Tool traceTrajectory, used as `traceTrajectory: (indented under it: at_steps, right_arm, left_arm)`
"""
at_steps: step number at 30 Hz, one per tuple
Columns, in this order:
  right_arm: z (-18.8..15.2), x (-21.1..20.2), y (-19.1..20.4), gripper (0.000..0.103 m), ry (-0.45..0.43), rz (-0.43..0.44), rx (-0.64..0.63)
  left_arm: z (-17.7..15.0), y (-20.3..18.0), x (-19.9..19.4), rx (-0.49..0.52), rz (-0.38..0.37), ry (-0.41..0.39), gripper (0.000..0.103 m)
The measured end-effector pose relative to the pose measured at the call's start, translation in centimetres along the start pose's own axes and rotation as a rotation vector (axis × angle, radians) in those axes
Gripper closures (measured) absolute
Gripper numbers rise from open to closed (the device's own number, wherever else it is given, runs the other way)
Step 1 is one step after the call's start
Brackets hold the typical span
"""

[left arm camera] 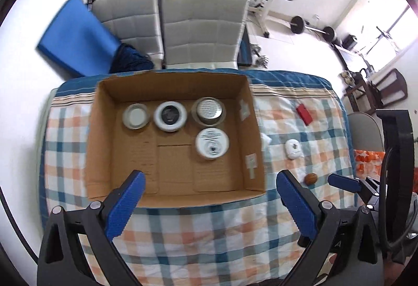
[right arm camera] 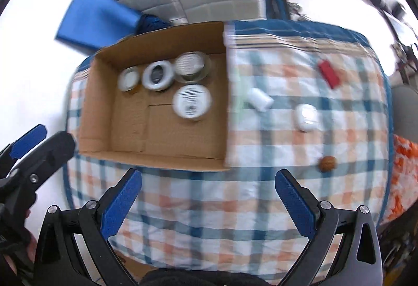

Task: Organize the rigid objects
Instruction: 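Open both tools to release the tape roll and cream jar, then lift out, then grasp the white earbud case with left tool while right tool grasps the walnut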

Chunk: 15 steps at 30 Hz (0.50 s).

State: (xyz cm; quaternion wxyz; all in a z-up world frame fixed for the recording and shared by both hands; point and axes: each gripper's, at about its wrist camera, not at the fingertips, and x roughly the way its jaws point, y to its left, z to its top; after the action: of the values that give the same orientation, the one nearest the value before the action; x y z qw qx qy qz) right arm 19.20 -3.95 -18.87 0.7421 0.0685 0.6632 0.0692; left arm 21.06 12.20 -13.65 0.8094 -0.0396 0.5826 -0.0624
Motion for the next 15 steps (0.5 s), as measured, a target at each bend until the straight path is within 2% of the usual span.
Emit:
traceTrajectory:
  at_steps: [7,11,15]
  right_arm:
    - [0.2,2.0,-12.9,0.000,0.027,-0.109,0.216]
    - [0.2,5.6,-18.9,0.000,0.079,-0.101,0.323]
    - [-0.4,10.5,-22.7,0.004,0.160,-0.081,0.399]
  left_arm:
    - [2.2,-8.8,6.2,0.094,-0.054,0.077,0.000]
    - [2.7,-13.2,10.0,0.143,-0.011,0.110,0.000]
    - [2.6,-15.7,13.8,0.149,0.028,0.154,0.000]
